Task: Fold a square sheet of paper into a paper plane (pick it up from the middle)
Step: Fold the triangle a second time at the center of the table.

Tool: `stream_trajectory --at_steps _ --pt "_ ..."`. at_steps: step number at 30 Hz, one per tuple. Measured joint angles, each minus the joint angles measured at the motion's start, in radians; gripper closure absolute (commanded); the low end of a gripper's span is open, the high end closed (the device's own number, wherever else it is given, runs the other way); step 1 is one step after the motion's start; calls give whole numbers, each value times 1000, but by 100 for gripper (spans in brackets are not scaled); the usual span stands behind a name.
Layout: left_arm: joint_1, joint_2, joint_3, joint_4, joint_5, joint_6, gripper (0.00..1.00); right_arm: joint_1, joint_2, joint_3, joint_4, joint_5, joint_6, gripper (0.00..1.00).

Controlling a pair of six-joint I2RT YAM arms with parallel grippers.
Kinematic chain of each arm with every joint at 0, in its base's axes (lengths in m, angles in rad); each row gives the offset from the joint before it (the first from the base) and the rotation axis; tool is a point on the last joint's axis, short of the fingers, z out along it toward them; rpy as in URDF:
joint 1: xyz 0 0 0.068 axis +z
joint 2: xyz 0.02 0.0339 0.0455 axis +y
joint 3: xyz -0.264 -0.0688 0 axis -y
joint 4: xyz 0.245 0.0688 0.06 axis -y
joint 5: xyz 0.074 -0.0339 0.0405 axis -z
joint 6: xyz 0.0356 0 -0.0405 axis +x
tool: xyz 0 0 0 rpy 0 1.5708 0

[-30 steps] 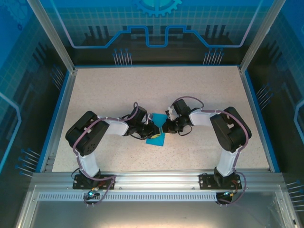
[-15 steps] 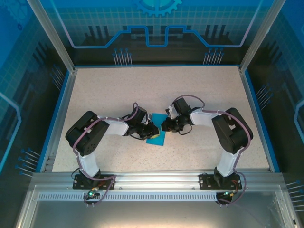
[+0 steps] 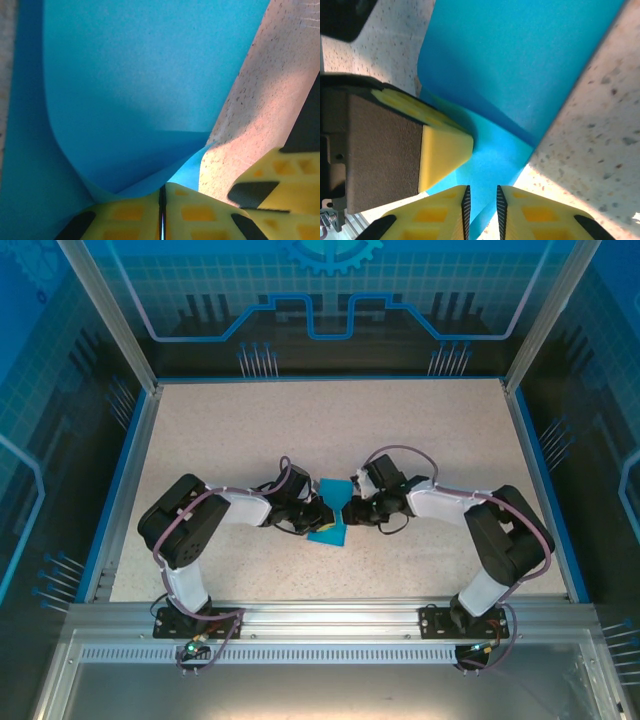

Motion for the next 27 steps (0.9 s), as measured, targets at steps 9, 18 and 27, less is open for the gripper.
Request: stream_trajectory --at_steps 9,18,27 --pt "-5 -6 -6 5 -23 -13 88 39 0 -26 32 -31 37 85" --pt "-7 -10 -14 15 -33 -14 89 83 23 -40 43 -53 46 85" --pt "-8 -11 -18 21 -38 -29 88 85 28 -56 4 -8 45 86"
